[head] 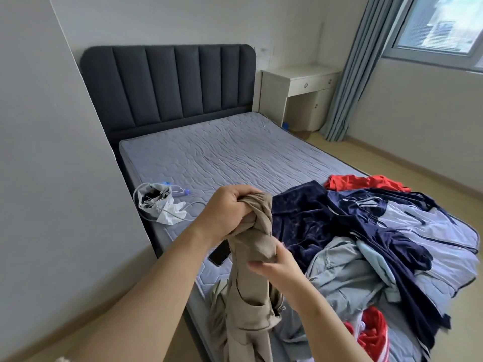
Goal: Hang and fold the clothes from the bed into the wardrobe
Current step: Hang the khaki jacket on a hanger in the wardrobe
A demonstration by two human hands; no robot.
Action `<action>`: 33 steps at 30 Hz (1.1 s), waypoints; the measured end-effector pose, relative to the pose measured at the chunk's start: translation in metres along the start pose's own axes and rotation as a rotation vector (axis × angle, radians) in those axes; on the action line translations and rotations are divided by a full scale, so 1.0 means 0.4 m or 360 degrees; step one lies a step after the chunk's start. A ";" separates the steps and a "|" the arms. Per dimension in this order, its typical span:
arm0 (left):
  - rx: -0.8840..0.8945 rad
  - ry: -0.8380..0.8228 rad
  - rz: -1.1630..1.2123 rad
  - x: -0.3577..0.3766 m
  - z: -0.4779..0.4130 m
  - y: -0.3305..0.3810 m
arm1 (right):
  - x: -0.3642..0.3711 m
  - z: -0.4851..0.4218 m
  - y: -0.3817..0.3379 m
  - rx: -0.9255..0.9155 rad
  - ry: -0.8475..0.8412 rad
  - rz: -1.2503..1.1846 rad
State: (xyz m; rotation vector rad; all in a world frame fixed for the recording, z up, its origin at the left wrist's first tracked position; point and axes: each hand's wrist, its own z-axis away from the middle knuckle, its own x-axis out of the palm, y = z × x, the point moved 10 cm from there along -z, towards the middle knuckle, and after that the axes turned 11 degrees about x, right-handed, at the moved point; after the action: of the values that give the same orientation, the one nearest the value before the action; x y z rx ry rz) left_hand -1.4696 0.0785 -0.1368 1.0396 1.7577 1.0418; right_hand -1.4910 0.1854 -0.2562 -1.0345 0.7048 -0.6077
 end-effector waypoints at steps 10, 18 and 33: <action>-0.0921 0.0375 0.0548 -0.027 0.092 -0.179 | -0.078 -0.015 -0.021 -0.0061 0.0349 -0.0638; -0.1128 0.0769 0.0808 -0.063 0.107 -0.238 | -0.115 -0.011 0.028 0.0172 0.0470 -0.0748; -0.0713 -0.0294 -0.0115 0.068 0.153 -0.323 | -0.089 0.015 -0.058 0.0065 0.0263 -0.1252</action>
State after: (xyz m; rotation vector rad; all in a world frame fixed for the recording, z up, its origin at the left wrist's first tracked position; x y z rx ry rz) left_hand -1.4527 0.0772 -0.2811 0.7569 1.3212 1.1836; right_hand -1.5120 0.2059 -0.2247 -1.2255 0.4028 -1.3918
